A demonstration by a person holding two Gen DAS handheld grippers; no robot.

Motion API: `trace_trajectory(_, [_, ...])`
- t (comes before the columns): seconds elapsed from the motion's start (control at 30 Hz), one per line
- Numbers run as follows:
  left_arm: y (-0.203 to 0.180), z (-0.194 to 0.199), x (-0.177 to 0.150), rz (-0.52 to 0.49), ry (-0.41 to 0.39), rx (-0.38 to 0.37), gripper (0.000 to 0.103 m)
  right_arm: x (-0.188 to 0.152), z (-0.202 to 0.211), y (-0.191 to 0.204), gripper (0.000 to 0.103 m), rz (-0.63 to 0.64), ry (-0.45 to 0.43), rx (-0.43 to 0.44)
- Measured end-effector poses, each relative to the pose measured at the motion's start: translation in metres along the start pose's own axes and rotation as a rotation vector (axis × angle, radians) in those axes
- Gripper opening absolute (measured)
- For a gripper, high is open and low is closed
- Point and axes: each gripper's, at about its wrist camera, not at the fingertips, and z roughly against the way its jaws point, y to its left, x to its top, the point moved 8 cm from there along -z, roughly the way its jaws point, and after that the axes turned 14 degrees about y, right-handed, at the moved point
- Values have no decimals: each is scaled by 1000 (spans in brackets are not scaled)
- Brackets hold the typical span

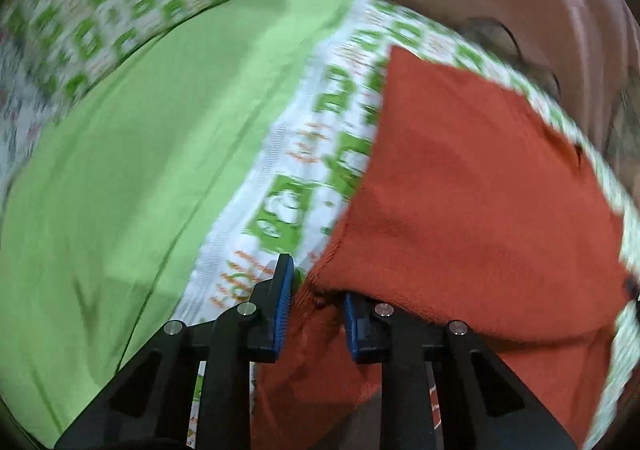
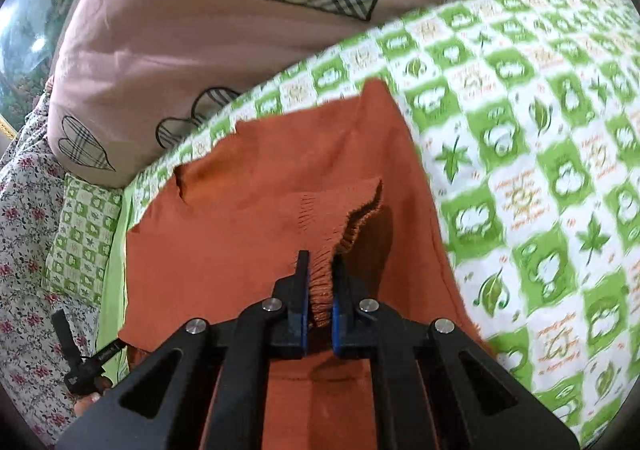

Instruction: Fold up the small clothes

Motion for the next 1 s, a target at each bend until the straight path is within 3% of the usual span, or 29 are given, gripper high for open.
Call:
trace_trajectory(0.07, [11,2,-1,68,6,-52,23,0,1,9,9,21,-8,18])
trace_trajectory(0.23, [11,1,-4,87,9,-59,23,5,8,32,9,127,-47,-9])
trace_trajectory(0.57, [18,-4,-4,118,52,-125,26,-21,-50,-15,9,116,119,-184])
trace_trajectory(0.77, [13,2,-12,25,100,-72,27,-24,-38,-30,12,48,110,-243])
trace_trajectory(0.87, [2,28,-24,-34,92,-162,23,-26,-14,-32,15,-2,67,-222])
trace_trajectory(1.0, [-28,57,-20,-140,19,-228,28,-24,-3,3,16,95,23,-126])
